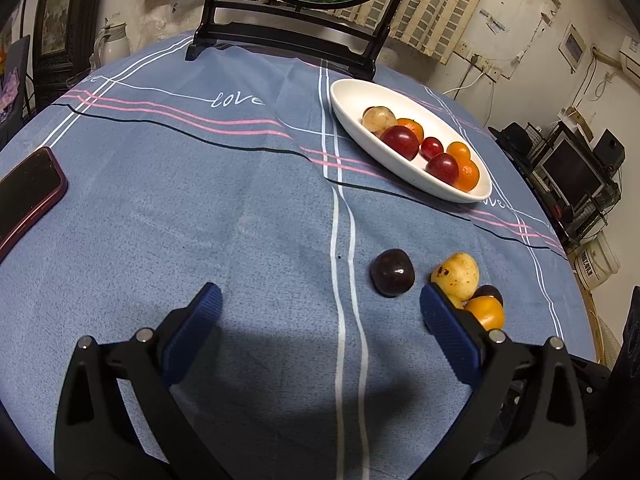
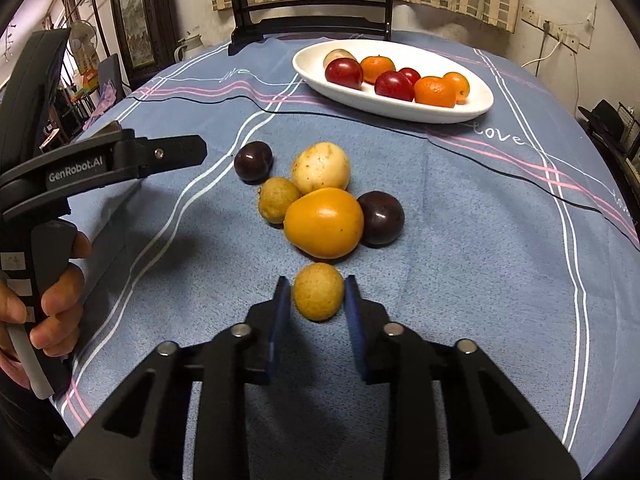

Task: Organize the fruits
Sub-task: 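Grasp a small yellow fruit with the right tool while the left tool grasps another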

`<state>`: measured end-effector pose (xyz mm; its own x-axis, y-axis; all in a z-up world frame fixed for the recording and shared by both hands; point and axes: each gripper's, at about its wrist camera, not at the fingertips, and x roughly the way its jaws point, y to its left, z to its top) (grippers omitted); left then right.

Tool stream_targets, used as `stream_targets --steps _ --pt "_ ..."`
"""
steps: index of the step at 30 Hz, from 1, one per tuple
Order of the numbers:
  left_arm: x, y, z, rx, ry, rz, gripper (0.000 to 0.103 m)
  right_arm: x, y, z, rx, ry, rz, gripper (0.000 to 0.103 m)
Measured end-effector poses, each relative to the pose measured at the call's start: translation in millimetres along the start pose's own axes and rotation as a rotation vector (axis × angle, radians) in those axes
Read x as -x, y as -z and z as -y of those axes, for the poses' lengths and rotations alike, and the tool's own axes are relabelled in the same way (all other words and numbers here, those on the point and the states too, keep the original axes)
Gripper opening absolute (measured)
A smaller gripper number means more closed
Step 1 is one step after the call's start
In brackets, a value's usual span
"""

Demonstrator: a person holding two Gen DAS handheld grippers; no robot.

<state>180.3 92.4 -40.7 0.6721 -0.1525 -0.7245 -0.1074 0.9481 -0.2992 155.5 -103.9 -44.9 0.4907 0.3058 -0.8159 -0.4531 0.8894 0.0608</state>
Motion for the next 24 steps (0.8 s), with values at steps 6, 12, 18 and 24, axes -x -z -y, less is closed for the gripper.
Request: stream_targets --steps 6,12,18,24 --pt "-0.9 1.0 3.0 -0.018 0.022 -0.006 0.100 11.8 2.4 21.2 -0.098 -0.059 0.062 0.025" --pt "-5.5 11.6 50.6 -0.314 0.147 -0.079 0.052 18.0 10.8 54.5 -0.231 -0.081 0.080 0.025" --pt "-15.9 17.5 66.1 -0.403 0.191 -0.143 0.040 16.4 13.9 58.6 -0.262 -0.110 0.065 0.025" --pt "-20.6 15.3 73.7 -0.434 0.184 -0.146 0.040 14.4 14.2 60.2 -0.271 -0.126 0.052 0.025"
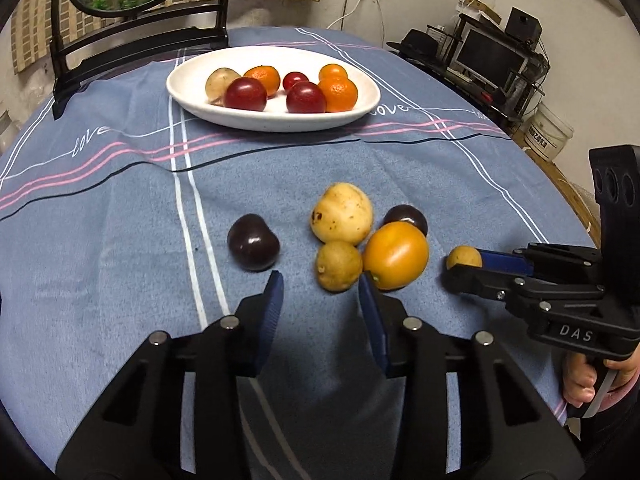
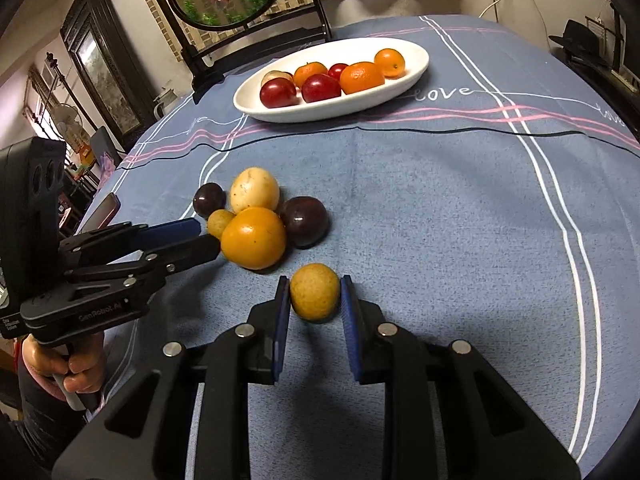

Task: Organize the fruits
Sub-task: 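Grasp a small yellow fruit with the right tool while the left tool grasps another, then carry both small yellow fruits onto the white plate and open both tools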

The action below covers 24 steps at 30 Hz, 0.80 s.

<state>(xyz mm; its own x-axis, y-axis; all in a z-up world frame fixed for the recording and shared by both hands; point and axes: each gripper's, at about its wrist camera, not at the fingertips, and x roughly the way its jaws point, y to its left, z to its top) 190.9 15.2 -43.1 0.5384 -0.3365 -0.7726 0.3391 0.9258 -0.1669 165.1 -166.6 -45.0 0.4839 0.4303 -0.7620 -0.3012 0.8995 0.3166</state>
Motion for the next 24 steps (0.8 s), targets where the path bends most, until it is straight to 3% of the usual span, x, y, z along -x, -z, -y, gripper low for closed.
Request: stream_targets --steps 5,11,24 --pt "-10.9 -10.0 8.5 -0.056 -0.012 -0.017 0.038 0.4 0.3 0.3 -0.001 -0.006 -0.002 0.025" --pt "-24.4 -16.1 12.7 -0.082 -0.016 -0.047 0.027 -0.8 0.3 1.1 -0.008 -0.017 -0.010 0.025" --pt "-17.0 -12.0 12.5 -0.063 -0.016 -0.038 0.026 -2.1 -1.2 1.4 -0.007 -0.029 -0.012 0.025"
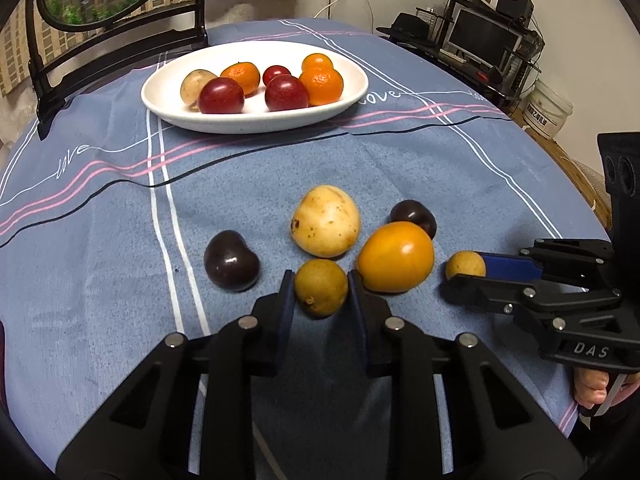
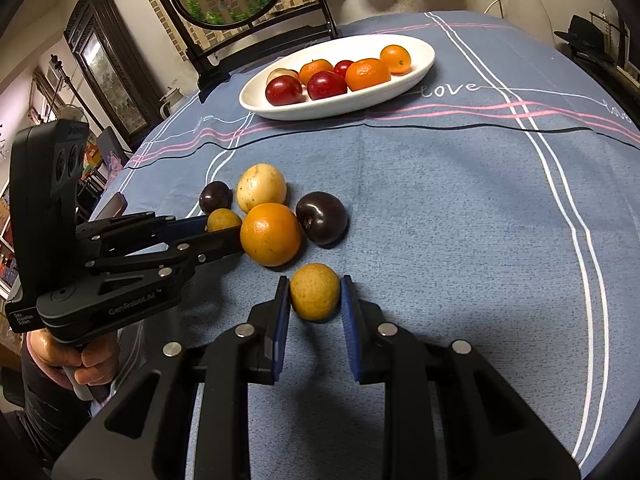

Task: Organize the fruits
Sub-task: 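Carry both small yellow fruits onto the white plate and open both tools, then grasp the yellow-orange fruit with the right tool while the left tool grasps a dark plum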

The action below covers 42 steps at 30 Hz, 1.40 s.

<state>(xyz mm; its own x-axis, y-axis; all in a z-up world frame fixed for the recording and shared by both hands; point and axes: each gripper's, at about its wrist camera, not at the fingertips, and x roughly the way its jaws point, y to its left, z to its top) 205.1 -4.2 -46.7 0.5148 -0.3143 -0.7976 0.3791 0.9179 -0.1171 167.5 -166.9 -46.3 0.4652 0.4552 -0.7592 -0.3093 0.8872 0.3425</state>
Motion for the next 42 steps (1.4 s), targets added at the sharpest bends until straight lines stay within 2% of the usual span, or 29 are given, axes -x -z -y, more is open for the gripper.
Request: stream_targets --steps 6,8,11,14,16,20,26,27,28,29,31,32,35,37,39,40,42 --pt "13.7 -3.2 -5.5 0.026 0.039 0.022 0.026 3.5 -3.1 -2.6 0.024 0.003 0.018 0.025" --pt "22.4 -14.7 -10.5 0.043 0.077 0.039 0.026 10.8 -13.9 -4.0 0.048 0.023 0.064 0.025" --pt "35.1 -49.2 -23.5 0.079 0.093 0.091 0.026 22.7 -55.1 2.6 0.038 0.010 0.165 0.025" --pt "30.1 -91.6 -40.3 0.114 0.039 0.130 0.026 13.9 -101.8 12.3 0.041 0.054 0.244 0.025" --pt "14.0 -123.3 -54.1 0.152 -0.003 0.133 0.026 -1.6 -127.6 19.2 0.034 0.050 0.241 0.025" --pt "-22.9 -163.9 -70.7 0.181 -0.059 0.108 0.026 -39.4 -170.3 31.7 0.015 0.039 0.215 0.025" --pt "-59.7 -183.2 -85.5 0.217 -0.093 0.061 0.027 -80.5 -198.6 29.0 0.068 0.050 0.167 0.026" --pt "-61.8 -182.7 -85.8 0.218 -0.100 0.057 0.037 -85.2 -200.2 28.9 0.075 0.052 0.155 0.027" --pt "-63.1 -182.3 -86.9 0.217 -0.105 0.054 0.046 -86.8 -201.1 29.8 0.078 0.054 0.151 0.038" --pt "-61.3 -182.1 -87.8 0.215 -0.115 0.066 0.060 -87.7 -201.2 29.8 0.080 0.064 0.149 0.048" --pt "-53.7 -180.0 -88.9 0.221 -0.160 0.082 0.075 -81.5 -198.9 32.9 0.073 0.074 0.170 0.053" --pt "-47.0 -178.1 -91.4 0.235 -0.153 0.091 0.083 -74.8 -196.6 33.1 0.072 0.059 0.179 0.053" --pt "-24.3 -166.7 -94.3 0.277 -0.126 0.123 0.088 -56.7 -187.4 27.3 0.086 0.057 0.196 0.053" --pt "-8.9 -155.5 -91.0 0.278 -0.141 0.142 0.091 -41.7 -175.9 21.5 0.108 0.061 0.221 0.054" --pt "10.2 -132.8 -83.1 0.268 -0.153 0.169 0.099 -24.6 -158.9 12.5 0.144 0.065 0.247 0.055" --pt "15.5 -123.4 -80.1 0.262 -0.149 0.172 0.100 -17.8 -150.4 9.1 0.153 0.072 0.257 0.058" --pt "25.1 -95.4 -71.1 0.247 -0.141 0.165 0.100 -3.2 -127.4 2.8 0.158 0.072 0.272 0.058"
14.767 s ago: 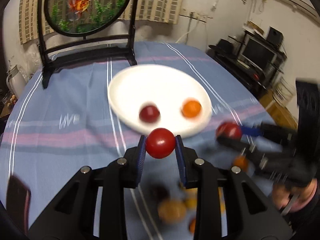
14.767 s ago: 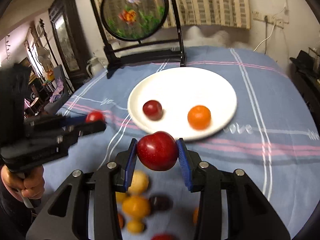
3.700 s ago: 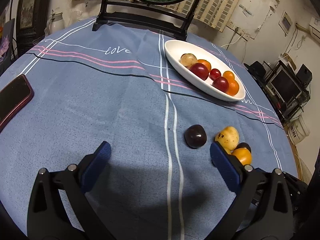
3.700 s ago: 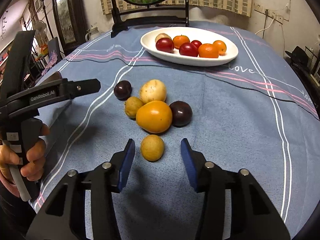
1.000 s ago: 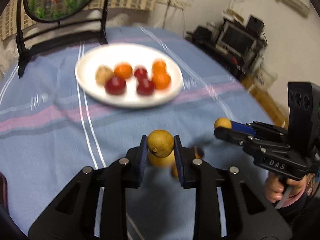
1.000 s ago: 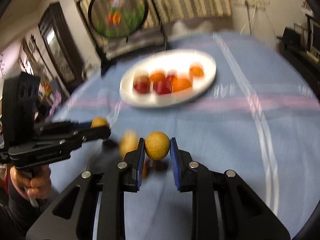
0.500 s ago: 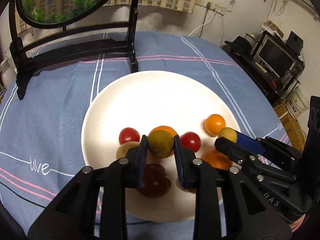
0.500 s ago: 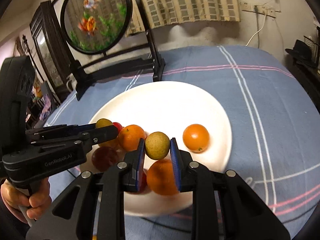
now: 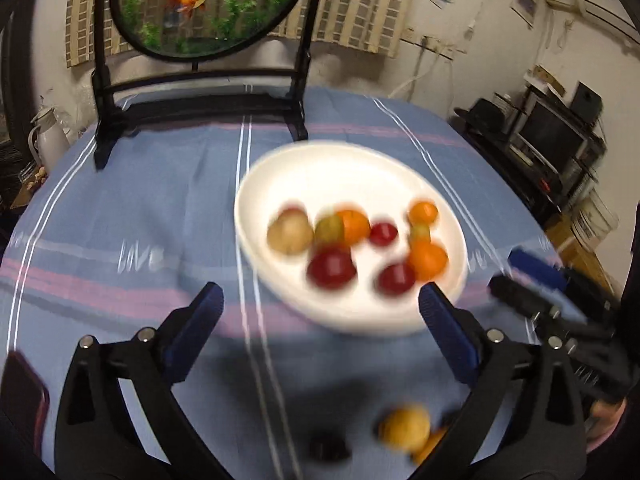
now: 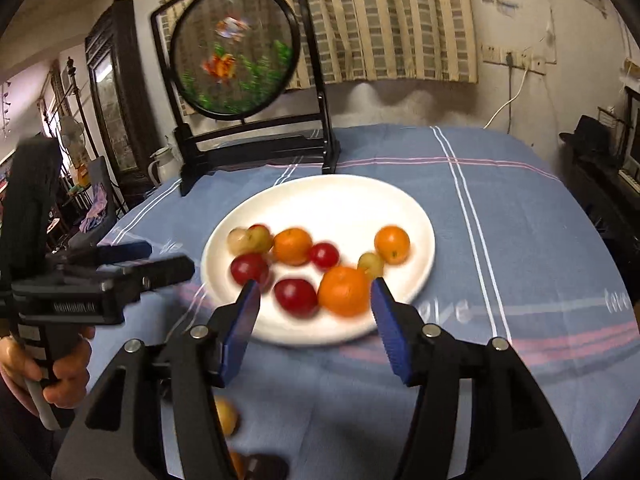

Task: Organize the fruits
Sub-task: 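Grasp the yellow-orange fruit with the right tool while the left tool grasps a dark plum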

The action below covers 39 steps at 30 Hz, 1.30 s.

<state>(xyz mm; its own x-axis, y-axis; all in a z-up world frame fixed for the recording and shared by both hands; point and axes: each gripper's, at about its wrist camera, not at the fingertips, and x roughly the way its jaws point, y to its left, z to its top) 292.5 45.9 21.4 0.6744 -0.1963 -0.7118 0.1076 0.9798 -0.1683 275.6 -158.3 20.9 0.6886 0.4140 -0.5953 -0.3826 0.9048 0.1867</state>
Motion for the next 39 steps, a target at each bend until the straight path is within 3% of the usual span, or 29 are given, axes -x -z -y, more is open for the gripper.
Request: stream_targets --steps 7,10,15,24,31,39 --pt "26.9 93.8 -3.6 -0.008 0.077 -0.062 0.100 41.7 68.2 -39.5 0.058 -0.034 0.007 0.058" --pt "31.7 115.5 -8.1 -0.007 0.034 -0.075 0.100 33.1 83.9 -53.2 0.082 -0.048 -0.077 0.058" --pt "43.1 121.3 -22.4 0.057 0.085 -0.035 0.100 33.5 87.7 -78.7 0.200 -0.003 -0.094 0.058" --pt "37.9 119.6 -22.3 0.058 0.023 -0.048 0.100 13.2 90.6 -82.4 0.276 -0.009 -0.183 0.058" --pt "39.5 119.5 -26.5 0.079 0.020 -0.036 0.100 3.8 88.1 -85.1 0.373 -0.095 -0.215 0.058" --pt "38.1 119.8 -24.9 0.068 0.017 -0.046 0.100 -8.5 92.6 -96.4 0.570 -0.105 -0.263 0.058"
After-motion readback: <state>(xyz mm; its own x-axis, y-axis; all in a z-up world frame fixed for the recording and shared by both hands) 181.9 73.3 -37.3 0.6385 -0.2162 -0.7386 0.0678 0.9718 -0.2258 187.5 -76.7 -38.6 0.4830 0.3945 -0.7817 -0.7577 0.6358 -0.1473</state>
